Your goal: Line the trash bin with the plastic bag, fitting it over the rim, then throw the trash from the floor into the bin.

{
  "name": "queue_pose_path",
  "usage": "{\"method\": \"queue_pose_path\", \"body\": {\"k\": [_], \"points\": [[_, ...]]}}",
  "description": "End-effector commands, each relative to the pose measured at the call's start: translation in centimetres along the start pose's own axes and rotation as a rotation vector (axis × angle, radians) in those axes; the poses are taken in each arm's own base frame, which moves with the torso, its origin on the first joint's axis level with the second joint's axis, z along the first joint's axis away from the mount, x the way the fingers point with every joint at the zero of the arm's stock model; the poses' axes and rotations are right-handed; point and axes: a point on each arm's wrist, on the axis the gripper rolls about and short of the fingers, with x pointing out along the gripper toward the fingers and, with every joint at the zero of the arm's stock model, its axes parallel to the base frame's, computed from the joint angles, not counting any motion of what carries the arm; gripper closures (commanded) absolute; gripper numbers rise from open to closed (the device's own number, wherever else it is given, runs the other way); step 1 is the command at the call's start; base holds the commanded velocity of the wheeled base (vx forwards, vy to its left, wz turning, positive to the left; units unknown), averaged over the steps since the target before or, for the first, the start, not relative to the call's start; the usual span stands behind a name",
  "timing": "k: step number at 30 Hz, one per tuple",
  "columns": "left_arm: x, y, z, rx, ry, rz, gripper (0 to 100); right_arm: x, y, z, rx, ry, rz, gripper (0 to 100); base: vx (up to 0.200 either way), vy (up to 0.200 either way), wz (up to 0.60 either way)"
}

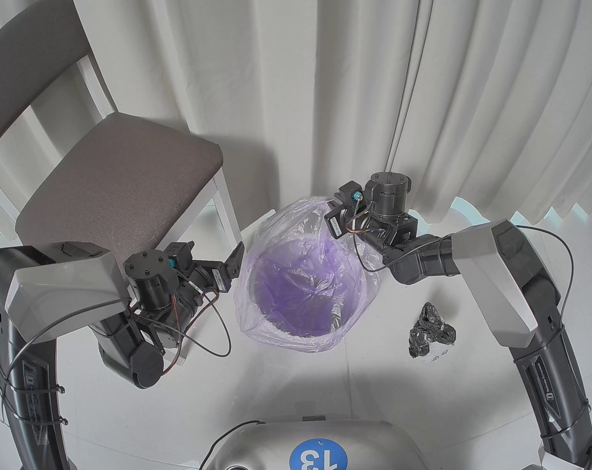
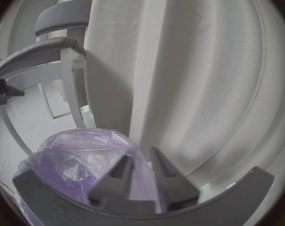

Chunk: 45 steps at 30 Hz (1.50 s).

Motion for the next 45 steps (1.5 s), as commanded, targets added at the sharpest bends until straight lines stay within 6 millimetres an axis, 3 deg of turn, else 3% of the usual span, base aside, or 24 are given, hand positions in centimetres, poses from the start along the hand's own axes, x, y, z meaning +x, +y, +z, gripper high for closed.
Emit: {"method": "queue_pose_path", "body": {"k": [1, 5, 12, 13, 15, 16, 18, 19, 21, 27, 33, 41, 45], "points": [[-0.5, -0.2, -0.3, 0.003, 0.008, -0.005, 0, 0.0, -0.2, 0.1, 0.017, -0.004, -0.006, 0, 0.000, 0.000, 0.00], [-0.6, -0.2, 0.0, -0.004, 0.001, -0.010, 0, -0.2, -0.5, 0.6, 0.017, -0.007, -0.010, 0, 0.000, 0.000, 0.00], [-1.5, 0.0, 0.4, -0.003, 0.021, -0.084, 0, -2.2, -1.0, 1.8, 0.015, 0.033, 0.004, 0, 0.000, 0.000, 0.00], [-2.4, -0.1, 0.9, -0.004, 0.030, -0.114, 0, -3.3, -1.2, 2.0, 0.018, 0.058, 0.012, 0, 0.000, 0.000, 0.00], [-2.4, -0.1, 0.9, -0.004, 0.030, -0.114, 0, -3.3, -1.2, 2.0, 0.018, 0.058, 0.012, 0, 0.000, 0.000, 0.00], [-3.8, -0.4, 1.3, -0.005, 0.051, -0.164, 0, -4.6, -2.1, 2.6, 0.034, 0.072, 0.003, 0, 0.000, 0.000, 0.00], [-4.7, -0.6, 2.1, -0.013, 0.049, -0.196, 0, -5.7, -2.3, 3.3, 0.050, 0.081, 0.005, 0, 0.000, 0.000, 0.00], [-4.7, -0.6, 2.1, -0.013, 0.049, -0.196, 0, -5.7, -2.3, 3.3, 0.050, 0.081, 0.005, 0, 0.000, 0.000, 0.00], [-5.5, -0.8, 2.9, -0.028, 0.039, -0.225, 0, -7.9, -2.7, 4.2, 0.080, 0.106, 0.011, 0, 0.000, 0.000, 0.00], [-6.2, -1.9, 4.5, -0.089, -0.001, -0.268, 0, -11.9, -3.2, 4.9, 0.158, 0.137, -0.026, 0, 0.000, 0.000, 0.00], [-6.9, -2.2, 4.8, -0.059, -0.006, -0.285, 0, -13.7, -3.2, 4.8, 0.202, 0.121, -0.066, 0, 0.000, 0.000, 0.00], [-5.9, -3.0, 4.2, -0.025, 0.051, -0.363, 0, -14.2, -2.1, 5.0, 0.329, 0.082, -0.089, 0, 0.000, 0.000, 0.00], [-4.2, -3.4, 5.7, -0.026, 0.143, -0.344, 0, -14.5, -1.3, 4.4, 0.368, 0.111, -0.074, 0, 0.000, 0.000, 0.00]]}}
